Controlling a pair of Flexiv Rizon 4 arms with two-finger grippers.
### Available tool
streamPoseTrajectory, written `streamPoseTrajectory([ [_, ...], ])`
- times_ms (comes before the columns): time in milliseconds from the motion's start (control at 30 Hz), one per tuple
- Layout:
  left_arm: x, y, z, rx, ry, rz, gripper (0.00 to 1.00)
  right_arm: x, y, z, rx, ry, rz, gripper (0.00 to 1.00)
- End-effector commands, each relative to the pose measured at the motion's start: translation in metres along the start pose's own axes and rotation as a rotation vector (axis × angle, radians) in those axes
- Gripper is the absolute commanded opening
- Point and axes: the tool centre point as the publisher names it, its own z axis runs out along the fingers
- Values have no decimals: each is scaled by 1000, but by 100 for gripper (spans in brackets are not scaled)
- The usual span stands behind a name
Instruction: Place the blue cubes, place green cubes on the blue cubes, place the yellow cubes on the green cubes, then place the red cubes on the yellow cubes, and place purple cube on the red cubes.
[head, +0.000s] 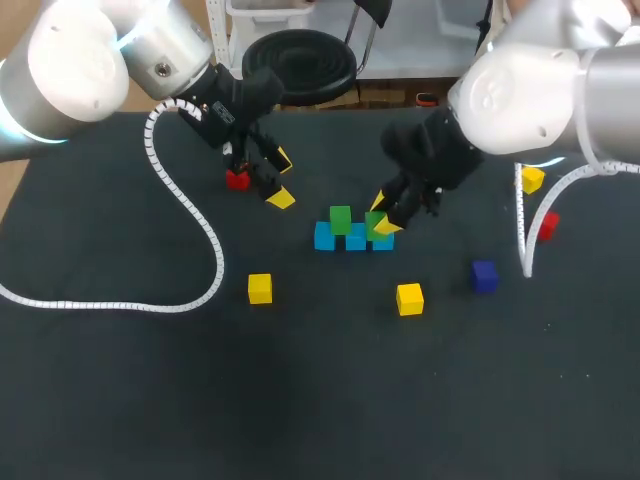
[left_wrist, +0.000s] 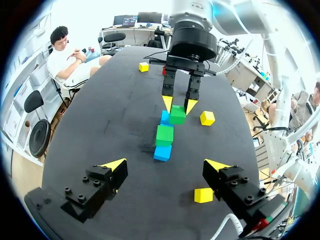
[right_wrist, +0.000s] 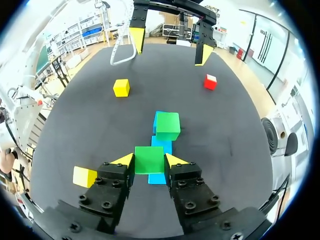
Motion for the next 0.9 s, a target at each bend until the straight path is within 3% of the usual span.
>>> streamPoseTrajectory([
  [33, 1, 0, 0, 0, -1, 2, 100, -1, -8, 2, -15, 0, -5, 0],
  [900, 1, 0, 0, 0, -1, 2, 100, 1, -9, 7, -29, -1, 4, 0],
])
